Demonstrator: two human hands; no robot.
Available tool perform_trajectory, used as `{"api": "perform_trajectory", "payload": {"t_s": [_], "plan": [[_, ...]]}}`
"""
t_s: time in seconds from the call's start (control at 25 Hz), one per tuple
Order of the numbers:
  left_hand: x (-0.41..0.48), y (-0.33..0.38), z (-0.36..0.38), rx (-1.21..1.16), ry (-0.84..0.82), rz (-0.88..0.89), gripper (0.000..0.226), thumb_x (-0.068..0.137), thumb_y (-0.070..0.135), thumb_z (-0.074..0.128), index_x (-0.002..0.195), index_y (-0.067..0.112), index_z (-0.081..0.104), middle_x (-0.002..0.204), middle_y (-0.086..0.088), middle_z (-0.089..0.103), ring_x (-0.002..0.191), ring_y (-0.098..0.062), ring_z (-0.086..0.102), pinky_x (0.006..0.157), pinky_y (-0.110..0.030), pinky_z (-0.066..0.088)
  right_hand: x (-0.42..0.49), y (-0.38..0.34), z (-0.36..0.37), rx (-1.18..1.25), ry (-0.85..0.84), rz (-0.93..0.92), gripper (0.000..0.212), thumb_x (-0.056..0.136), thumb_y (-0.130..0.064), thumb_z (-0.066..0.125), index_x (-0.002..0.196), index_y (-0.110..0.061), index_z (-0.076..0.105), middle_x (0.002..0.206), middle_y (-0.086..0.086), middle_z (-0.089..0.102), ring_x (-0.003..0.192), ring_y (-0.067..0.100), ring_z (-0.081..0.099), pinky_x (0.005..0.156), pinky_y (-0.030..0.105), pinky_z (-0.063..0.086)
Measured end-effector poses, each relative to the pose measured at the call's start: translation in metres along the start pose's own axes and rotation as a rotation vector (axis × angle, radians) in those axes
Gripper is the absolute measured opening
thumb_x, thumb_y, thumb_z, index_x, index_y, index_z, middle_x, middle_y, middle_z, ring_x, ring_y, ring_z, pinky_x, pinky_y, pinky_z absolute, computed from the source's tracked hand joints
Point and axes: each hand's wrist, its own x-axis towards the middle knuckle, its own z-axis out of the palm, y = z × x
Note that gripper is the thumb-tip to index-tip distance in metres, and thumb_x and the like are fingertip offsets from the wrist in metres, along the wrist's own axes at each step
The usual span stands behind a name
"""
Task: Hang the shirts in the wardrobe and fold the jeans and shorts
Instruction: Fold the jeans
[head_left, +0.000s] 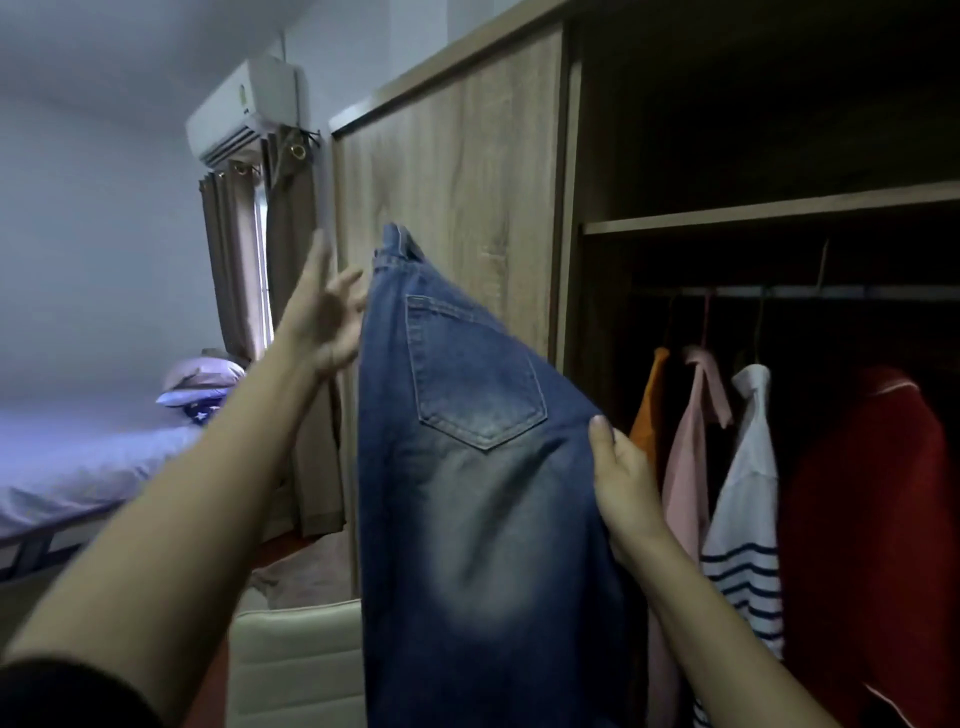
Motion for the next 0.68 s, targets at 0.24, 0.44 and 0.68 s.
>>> {"api": "perform_trajectory", "payload": {"t_s": [0.24,0.44,0.68], "plan": [[-0.099,-0.178,-0.053,-0.119,0.137,-0.413,0.061,0.06,0.062,0.07,0.091,0.01,0.068,0.076,-0.009,0.069,0.07,-0.019,0.065,0.062,-0.028,0.052,-0.012,0.009,-0.02,-0.132,-0.149,0.227,0.034,0.097,-0.042,0.037,0.101,-0.016,0.059,0.097,0.007,0.065,0.085,0.018,0.062,0.075,0.033,0.047],[-0.095,-0.155,-0.057,0.058,-0.066,-0.216,0.067,0.038,0.022,0.089,0.097,-0.001,0.067,0.087,-0.016,0.071,0.076,-0.025,0.069,0.063,-0.028,0.055,-0.032,0.018,-0.061,-0.092,-0.48,0.155,0.027,0.091,-0.022,0.055,0.111,-0.04,0.053,0.102,-0.029,0.066,0.098,-0.01,0.061,0.076,0.011,0.049],[-0.098,-0.134,-0.048,0.594,0.107,0.058,0.04,0.075,0.049,0.07,0.074,0.009,0.07,0.064,-0.003,0.065,0.058,-0.011,0.058,0.055,-0.026,0.04,-0.033,0.017,-0.062,-0.15,-0.208,-0.006,0.015,0.09,-0.026,0.055,0.102,-0.022,0.064,0.093,0.0,0.072,0.088,0.011,0.068,0.068,0.016,0.054]]}}
